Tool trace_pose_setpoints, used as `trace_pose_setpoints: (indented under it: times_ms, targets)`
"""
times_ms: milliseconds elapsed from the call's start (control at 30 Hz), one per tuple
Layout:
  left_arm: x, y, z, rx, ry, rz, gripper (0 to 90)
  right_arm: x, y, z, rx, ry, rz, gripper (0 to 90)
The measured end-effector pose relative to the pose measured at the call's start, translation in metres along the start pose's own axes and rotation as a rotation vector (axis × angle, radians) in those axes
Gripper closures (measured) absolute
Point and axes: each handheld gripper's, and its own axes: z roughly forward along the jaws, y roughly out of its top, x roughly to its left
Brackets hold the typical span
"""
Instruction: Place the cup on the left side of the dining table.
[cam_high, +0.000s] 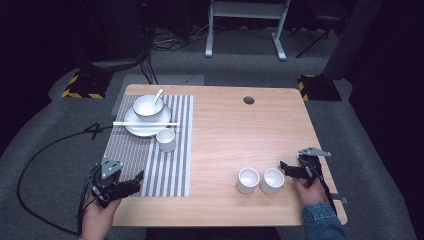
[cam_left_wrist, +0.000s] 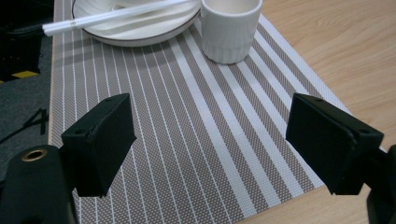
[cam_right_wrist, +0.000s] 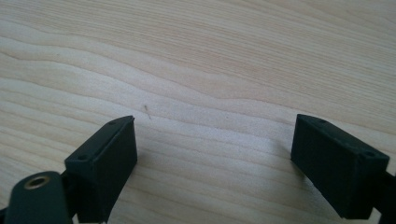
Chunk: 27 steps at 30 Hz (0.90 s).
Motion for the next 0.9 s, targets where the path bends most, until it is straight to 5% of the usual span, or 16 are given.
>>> trace_pose_setpoints:
  times_ms: [200, 467, 700, 767, 900]
  targets:
    - [0.001, -0.017, 0.004, 0.023, 0.044, 0.047, 16.7, 0.000, 0.000, 0.000, 0.000, 0.000, 0.000, 14.4]
    - [0.003, -0.042, 0.015, 0.130, 0.047, 0.077, 16.9, 0.000, 0.000, 0.000, 0.000, 0.000, 0.000, 14.4]
    - [0.002, -0.054, 0.024, 0.162, 0.013, 0.071, 17.0, 0.000, 0.000, 0.000, 0.000, 0.000, 0.000, 14.4]
    - [0.001, -0.060, 0.030, 0.212, 0.006, 0.094, 17.0, 0.000, 0.000, 0.000, 0.000, 0.000, 0.000, 14.4]
    - [0.000, -0.066, 0.031, 0.176, -0.017, 0.108, 15.7, 0.000, 0.000, 0.000, 0.000, 0.000, 0.000, 14.4]
